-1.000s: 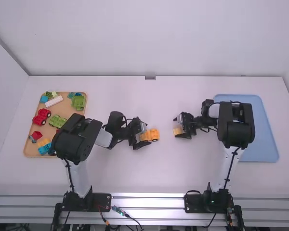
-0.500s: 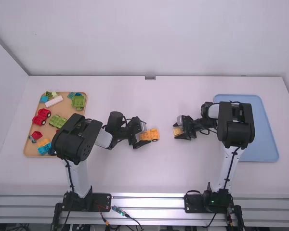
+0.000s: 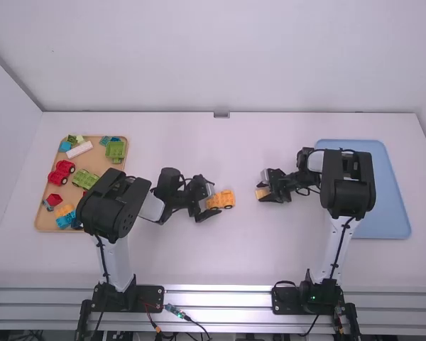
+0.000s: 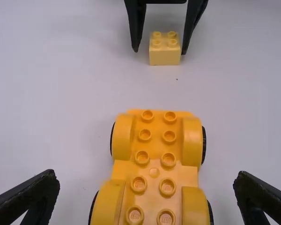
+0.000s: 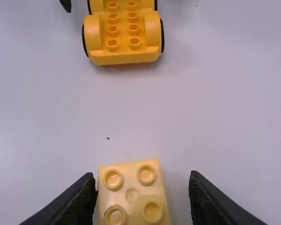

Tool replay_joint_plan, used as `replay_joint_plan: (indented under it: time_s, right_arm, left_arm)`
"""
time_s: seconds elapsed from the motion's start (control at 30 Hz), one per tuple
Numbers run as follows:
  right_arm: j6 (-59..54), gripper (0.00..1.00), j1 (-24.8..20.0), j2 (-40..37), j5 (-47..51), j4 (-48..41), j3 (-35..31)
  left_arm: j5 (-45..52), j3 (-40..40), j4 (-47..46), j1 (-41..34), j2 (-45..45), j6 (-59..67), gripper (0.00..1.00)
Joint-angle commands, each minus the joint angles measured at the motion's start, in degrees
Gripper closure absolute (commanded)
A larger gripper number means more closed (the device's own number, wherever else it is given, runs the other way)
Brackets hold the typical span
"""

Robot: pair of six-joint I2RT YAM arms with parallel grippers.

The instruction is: Assemble lego blocks to make yellow taxi

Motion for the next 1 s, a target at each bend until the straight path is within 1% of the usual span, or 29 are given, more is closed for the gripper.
replay_joint_plan:
  time_s: [0.0, 0.1, 0.13, 0.17, 0.3, 0.37, 0.67, 0.73, 0.83, 0.97]
  right_arm:
    - [0.31, 0.5, 0.0, 0.52, 0.2, 0.15, 0.7]
    - [0.33, 0.55, 0.0, 0.5, 0.42, 0.57, 0.37]
    - [0.33, 0.55, 0.0, 0.5, 0.42, 0.57, 0.37]
    - [0.37, 0.58, -0.02, 0.5, 0.42, 0.48, 0.37]
    - [0.35, 0.64, 0.0, 0.5, 0.37, 0.42, 0.42]
    - [0.15, 0.71, -0.02, 0.5, 0.31, 0.02, 0.42]
    - [-0.07, 0.72, 0.09, 0.5, 0.13, -0.39, 0.42]
    - [-0.04, 0.73, 0.02, 0.5, -0.02, -0.39, 0.42]
    - [-0.09, 0.76, 0.48, 0.5, 0.02, -0.39, 0.42]
    - [0.11, 0.76, 0.26, 0.5, -0.07, -0.46, 0.42]
  left_arm:
    - [0.63, 0.17, -0.61, -0.48, 0.57, 0.74, 0.01]
    - [0.61, 0.28, -0.74, -0.48, 0.57, 1.02, 0.01]
    - [0.61, 0.28, -0.74, -0.48, 0.57, 1.02, 0.01]
    - [0.59, 0.07, -0.17, -0.48, 0.57, 0.98, 0.01]
    - [0.57, -0.13, -0.22, -0.48, 0.57, 1.04, 0.01]
    - [0.59, -0.17, -0.2, -0.48, 0.57, 0.96, 0.01]
    - [-0.68, -0.02, -0.61, -0.48, 0.57, 1.0, 0.01]
    - [-0.9, 0.2, -1.42, -0.48, 0.57, 2.18, 0.01]
    - [-0.9, 1.25, -4.87, -0.48, 0.57, 5.98, 0.01]
    - [-0.7, 3.78, -10.49, -0.48, 0.57, 7.71, 0.0]
